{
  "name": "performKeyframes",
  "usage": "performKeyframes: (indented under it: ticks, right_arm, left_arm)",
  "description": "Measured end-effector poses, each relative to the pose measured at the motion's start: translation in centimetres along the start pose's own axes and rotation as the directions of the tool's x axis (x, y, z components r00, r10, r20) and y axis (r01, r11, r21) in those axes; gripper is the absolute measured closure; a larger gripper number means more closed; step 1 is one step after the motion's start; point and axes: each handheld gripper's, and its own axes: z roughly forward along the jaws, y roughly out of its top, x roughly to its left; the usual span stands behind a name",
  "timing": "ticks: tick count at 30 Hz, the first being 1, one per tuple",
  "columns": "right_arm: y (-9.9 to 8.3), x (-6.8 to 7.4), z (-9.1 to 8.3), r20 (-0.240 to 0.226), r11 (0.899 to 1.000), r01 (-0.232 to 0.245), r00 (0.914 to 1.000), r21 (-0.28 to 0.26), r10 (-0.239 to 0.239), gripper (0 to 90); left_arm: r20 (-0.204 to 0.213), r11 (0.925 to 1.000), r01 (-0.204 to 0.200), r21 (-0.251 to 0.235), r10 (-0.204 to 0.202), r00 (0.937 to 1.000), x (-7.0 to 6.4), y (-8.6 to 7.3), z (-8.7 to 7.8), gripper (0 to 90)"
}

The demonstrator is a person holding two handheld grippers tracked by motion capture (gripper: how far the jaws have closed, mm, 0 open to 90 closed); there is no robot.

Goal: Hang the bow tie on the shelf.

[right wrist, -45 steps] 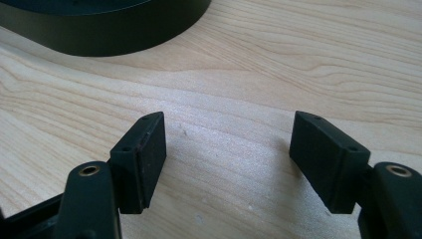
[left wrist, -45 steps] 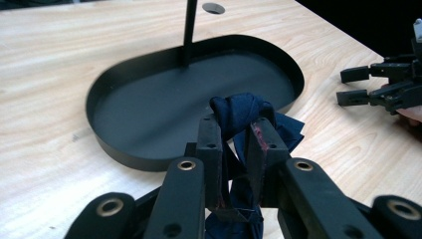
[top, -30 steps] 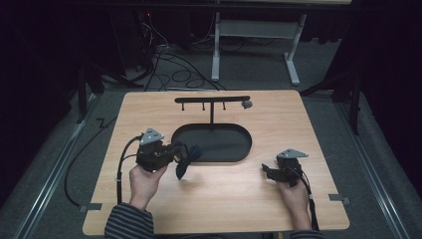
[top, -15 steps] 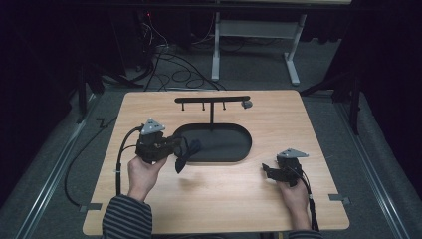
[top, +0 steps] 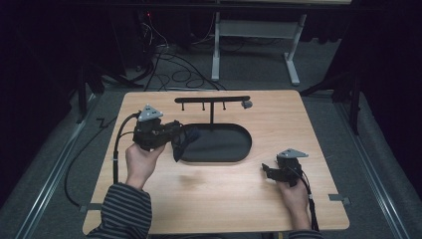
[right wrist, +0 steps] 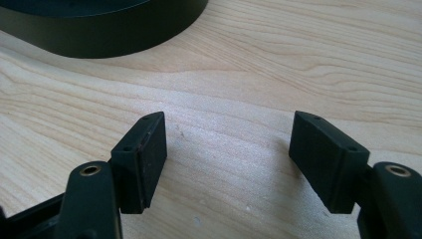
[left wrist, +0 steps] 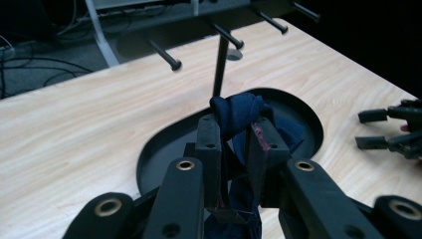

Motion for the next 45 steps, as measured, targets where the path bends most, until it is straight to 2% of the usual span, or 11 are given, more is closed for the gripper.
performKeyframes:
  ticks: [9,11,18,28,33,45]
  right_arm:
    - [0.0,0.0,0.0,0.000,1.000,-0.001,1.0000,0.000,0.001,32.4]
    - [0.0,0.0,0.0,0.000,1.000,0.000,1.0000,0.000,0.000,32.4]
    - [0.0,0.0,0.0,0.000,1.000,-0.001,1.0000,0.000,0.001,32.4]
    - [0.0,0.0,0.0,-0.001,1.000,0.000,1.0000,0.000,0.000,32.4]
    - [0.0,0.0,0.0,-0.002,1.000,-0.002,1.0000,0.000,0.002,32.3]
    - [0.0,0.0,0.0,-0.003,1.000,-0.002,1.0000,0.000,0.002,32.3]
  left_arm:
    - [-0.017,1.0000,-0.007,0.004,0.007,0.9998,0.9,1.9,0.8,76.9]
    - [-0.014,1.0000,0.006,-0.003,-0.006,0.9999,1.2,2.2,1.2,76.9]
    - [-0.031,0.9998,0.007,0.017,-0.007,0.9995,1.8,3.0,2.7,76.7]
    - [-0.062,0.9991,0.005,0.041,-0.003,0.9981,2.5,3.7,4.2,76.4]
    - [-0.078,0.9993,0.011,0.034,-0.008,0.9969,2.8,4.1,4.8,76.2]
    - [-0.132,0.9985,0.004,0.055,0.004,0.9912,3.5,4.1,5.9,75.7]
